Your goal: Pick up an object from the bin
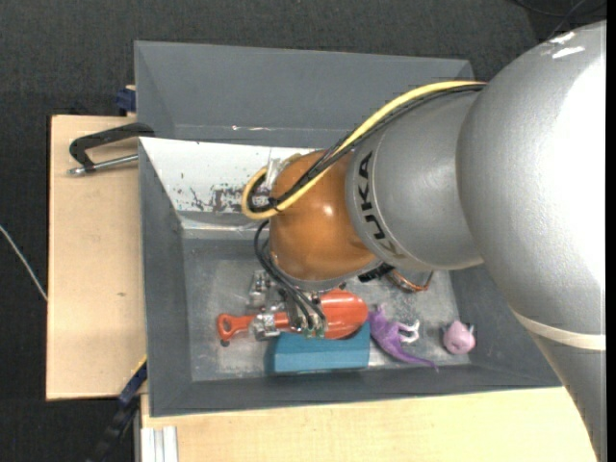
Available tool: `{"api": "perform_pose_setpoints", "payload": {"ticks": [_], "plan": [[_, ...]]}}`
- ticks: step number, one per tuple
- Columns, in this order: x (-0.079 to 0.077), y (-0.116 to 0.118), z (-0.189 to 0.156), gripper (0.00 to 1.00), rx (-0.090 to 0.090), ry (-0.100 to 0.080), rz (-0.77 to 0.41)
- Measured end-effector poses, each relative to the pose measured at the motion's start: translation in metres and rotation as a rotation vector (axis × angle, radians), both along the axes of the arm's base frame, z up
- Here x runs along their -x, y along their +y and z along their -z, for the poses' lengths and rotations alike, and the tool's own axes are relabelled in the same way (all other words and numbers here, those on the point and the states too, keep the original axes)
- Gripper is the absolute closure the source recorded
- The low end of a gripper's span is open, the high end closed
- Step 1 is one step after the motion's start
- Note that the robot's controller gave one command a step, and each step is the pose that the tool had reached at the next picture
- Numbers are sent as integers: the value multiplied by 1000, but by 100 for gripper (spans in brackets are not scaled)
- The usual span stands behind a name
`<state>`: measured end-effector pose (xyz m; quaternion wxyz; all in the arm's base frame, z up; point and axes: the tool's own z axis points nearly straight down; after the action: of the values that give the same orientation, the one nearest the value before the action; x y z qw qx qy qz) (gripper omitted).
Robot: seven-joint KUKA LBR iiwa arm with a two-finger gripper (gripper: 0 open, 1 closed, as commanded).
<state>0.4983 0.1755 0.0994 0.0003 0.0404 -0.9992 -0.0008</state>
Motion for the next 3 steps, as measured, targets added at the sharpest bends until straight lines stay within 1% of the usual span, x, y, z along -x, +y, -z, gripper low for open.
{"api": "perform_pose_setpoints", "payload": {"ticks": [2,3], "plan": [[-2,1,-26,100,-2,-7,0],[-1,1,-36,100,-1,-4,0]]}}
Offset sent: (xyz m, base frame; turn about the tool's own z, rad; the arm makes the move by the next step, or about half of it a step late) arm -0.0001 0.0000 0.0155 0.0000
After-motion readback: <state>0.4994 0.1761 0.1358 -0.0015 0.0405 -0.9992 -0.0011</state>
